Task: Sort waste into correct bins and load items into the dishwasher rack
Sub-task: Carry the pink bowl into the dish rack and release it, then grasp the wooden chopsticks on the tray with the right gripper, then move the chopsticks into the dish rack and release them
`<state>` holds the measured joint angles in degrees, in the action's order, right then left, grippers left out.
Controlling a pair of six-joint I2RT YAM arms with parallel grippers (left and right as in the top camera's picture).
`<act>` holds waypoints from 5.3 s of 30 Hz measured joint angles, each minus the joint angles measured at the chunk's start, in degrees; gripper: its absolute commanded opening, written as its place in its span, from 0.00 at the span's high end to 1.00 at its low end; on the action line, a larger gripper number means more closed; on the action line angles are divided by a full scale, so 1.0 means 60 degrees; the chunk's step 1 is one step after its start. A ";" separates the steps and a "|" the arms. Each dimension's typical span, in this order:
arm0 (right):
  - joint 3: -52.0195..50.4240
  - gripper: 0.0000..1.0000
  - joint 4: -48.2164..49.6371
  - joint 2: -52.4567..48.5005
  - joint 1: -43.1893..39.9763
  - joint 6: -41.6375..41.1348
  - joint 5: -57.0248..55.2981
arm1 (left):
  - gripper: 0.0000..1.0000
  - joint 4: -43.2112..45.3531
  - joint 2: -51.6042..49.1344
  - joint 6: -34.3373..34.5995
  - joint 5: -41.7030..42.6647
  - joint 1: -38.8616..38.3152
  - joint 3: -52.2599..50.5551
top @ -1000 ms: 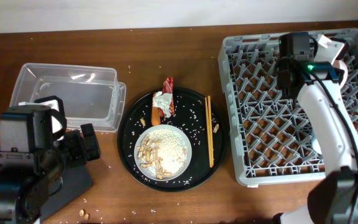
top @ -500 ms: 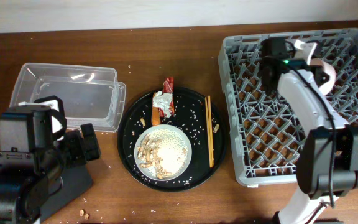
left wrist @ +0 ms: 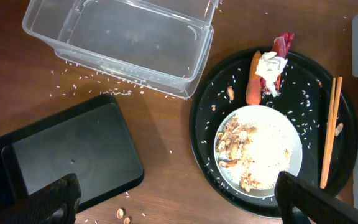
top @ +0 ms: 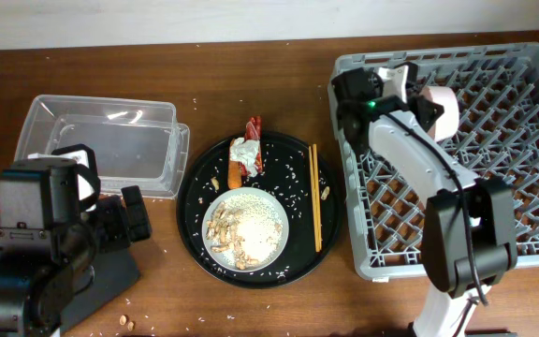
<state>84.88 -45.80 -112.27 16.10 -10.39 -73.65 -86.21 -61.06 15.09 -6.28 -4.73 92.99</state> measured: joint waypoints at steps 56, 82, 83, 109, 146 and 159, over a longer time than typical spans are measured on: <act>-0.0120 0.96 -0.1934 -0.1275 0.2652 0.0368 1.1941 | 0.01 -0.0004 0.0000 0.0000 0.0004 0.0000 0.0000; 0.2255 0.66 -0.3330 0.0455 -0.0943 0.0681 1.1744 | 0.01 -0.0007 0.0000 0.0000 0.0004 0.0000 0.0000; 0.2204 0.62 -0.3333 0.0404 -0.0907 0.0747 1.1734 | 0.01 -0.0004 0.0000 0.0000 0.0004 0.0000 0.0000; -0.1880 0.74 0.0452 0.0229 0.1585 -0.0255 1.1723 | 0.01 -0.0015 0.0000 -0.0004 0.0004 0.0000 0.0000; 0.0051 0.57 -0.0874 0.2222 -0.1220 0.1475 1.2801 | 0.01 -0.0015 0.0000 -0.0004 0.0000 0.0000 0.0000; -0.0062 0.02 -0.1985 0.3603 -0.0375 0.1534 1.3799 | 0.01 -0.0022 0.0000 -0.0004 0.0000 0.0000 0.0000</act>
<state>84.51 -57.71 -90.65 13.85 -1.19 9.15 -86.35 -61.06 15.07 -6.28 -4.73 92.99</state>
